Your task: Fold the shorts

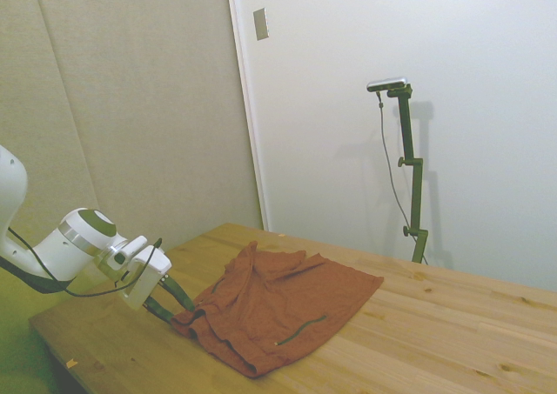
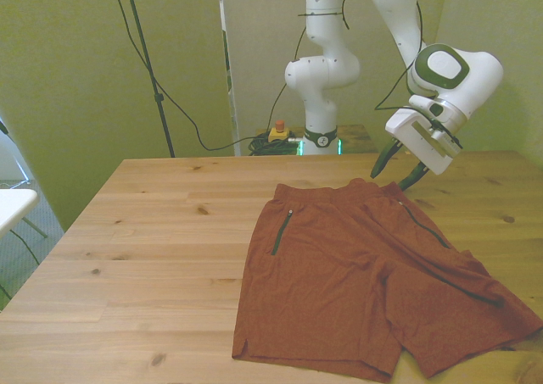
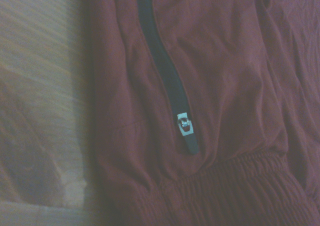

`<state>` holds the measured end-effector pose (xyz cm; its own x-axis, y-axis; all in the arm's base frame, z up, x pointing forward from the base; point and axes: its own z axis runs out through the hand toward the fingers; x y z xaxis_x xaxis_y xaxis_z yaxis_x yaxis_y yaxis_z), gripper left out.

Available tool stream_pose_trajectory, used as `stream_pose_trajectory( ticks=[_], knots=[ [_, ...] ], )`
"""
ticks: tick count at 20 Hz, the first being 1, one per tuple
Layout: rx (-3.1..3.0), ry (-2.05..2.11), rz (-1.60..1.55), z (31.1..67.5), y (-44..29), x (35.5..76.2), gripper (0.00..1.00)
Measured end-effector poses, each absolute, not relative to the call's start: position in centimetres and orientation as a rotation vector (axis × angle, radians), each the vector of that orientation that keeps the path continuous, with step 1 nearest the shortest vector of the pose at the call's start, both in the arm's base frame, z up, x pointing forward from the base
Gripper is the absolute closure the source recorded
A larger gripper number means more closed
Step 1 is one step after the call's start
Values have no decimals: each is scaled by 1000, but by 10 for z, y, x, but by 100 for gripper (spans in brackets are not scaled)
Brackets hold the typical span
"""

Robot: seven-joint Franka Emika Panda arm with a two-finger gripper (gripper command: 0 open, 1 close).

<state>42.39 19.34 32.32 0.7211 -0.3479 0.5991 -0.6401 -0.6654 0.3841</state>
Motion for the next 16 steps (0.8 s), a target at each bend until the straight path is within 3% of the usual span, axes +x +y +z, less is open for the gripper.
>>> stream_pose_trajectory(
  ticks=[16],
  knots=[
    [2352,-722,649,314,206,422,100]
  ],
)
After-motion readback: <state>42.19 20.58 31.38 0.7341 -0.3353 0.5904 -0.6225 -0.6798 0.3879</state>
